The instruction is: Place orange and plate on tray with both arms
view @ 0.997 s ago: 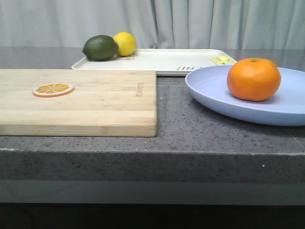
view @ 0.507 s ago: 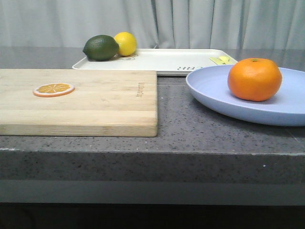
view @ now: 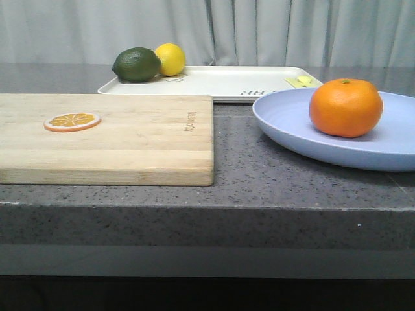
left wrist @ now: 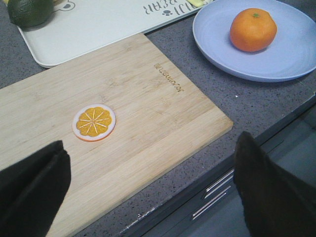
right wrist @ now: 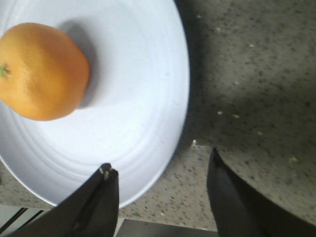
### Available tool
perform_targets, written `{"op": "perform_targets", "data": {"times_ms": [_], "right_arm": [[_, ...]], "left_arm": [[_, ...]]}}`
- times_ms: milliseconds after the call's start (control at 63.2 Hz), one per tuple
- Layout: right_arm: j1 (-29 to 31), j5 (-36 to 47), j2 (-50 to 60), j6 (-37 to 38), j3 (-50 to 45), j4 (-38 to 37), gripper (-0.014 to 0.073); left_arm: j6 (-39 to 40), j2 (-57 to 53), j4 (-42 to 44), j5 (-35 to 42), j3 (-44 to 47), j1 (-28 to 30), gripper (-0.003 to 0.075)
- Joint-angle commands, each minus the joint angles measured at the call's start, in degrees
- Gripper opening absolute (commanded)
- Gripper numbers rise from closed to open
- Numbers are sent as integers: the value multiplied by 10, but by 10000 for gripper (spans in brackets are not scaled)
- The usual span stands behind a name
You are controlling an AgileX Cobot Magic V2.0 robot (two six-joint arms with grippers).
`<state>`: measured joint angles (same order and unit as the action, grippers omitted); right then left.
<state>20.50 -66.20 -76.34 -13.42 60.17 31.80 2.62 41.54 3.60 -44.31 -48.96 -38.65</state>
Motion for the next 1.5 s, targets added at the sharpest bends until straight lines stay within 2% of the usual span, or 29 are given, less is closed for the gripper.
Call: {"op": "perform_targets", "data": {"times_ms": [0, 269, 602, 649, 776, 855, 1361, 1488], "right_arm": [[5, 14, -9, -22, 20, 59, 416], [5, 46, -56, -22, 20, 89, 416], [5, 40, -94, -22, 20, 100, 412], [5, 40, -95, -22, 20, 100, 389], [5, 42, -97, -22, 20, 100, 262], [5, 42, -100, -22, 20, 100, 220], [5, 58, -117, -22, 20, 99, 202], [5, 61, -117, -22, 20, 99, 108]], "left_arm": [[6, -2, 1, 42, -15, 2, 652], [6, -2, 1, 42, -15, 2, 652], [6, -2, 1, 42, -15, 2, 652], [6, -2, 1, 42, -15, 2, 652], [6, -2, 1, 42, -15, 2, 652], [6, -2, 1, 42, -15, 2, 652], [6, -2, 1, 42, -15, 2, 652], [6, -2, 1, 42, -15, 2, 652]]}}
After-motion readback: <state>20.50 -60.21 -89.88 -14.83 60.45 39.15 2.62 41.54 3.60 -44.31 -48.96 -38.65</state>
